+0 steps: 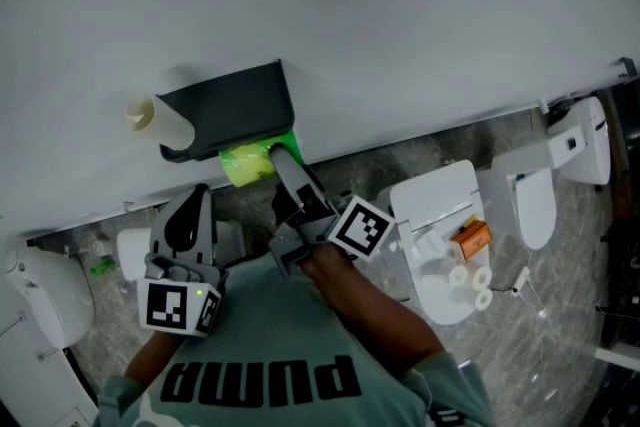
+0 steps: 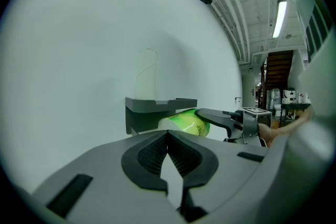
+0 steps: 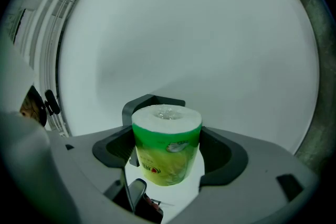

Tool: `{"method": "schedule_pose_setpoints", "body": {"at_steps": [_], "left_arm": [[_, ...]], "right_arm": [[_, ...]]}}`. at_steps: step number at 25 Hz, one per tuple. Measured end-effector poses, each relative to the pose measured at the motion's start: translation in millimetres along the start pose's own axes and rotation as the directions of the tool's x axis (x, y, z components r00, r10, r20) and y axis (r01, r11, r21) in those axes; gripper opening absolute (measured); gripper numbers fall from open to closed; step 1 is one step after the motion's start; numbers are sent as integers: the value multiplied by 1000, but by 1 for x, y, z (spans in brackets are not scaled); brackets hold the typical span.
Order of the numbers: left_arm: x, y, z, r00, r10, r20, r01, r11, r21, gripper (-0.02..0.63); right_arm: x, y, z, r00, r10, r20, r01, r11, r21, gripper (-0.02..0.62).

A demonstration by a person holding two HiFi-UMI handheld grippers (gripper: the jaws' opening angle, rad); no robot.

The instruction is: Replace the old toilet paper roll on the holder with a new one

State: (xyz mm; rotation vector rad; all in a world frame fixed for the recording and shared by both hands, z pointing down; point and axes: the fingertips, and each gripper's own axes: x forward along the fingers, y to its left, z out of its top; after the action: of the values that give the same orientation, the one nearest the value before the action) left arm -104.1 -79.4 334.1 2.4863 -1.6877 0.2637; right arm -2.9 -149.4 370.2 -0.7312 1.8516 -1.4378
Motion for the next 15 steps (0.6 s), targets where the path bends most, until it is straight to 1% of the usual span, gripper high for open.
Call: {"method": "schedule_pose_setpoints", "body": {"at_steps": [8, 15], "left_arm": [[-2, 1, 0, 1000, 5, 1, -5, 1000, 0, 3], [-5, 0, 1, 1000, 16, 8, -16, 1000, -13, 3]], "right_arm": [[9, 2, -22, 997, 25, -80, -25, 1000, 3, 393], [15, 0, -41, 987, 46, -153, -42, 999, 28, 393]]}}
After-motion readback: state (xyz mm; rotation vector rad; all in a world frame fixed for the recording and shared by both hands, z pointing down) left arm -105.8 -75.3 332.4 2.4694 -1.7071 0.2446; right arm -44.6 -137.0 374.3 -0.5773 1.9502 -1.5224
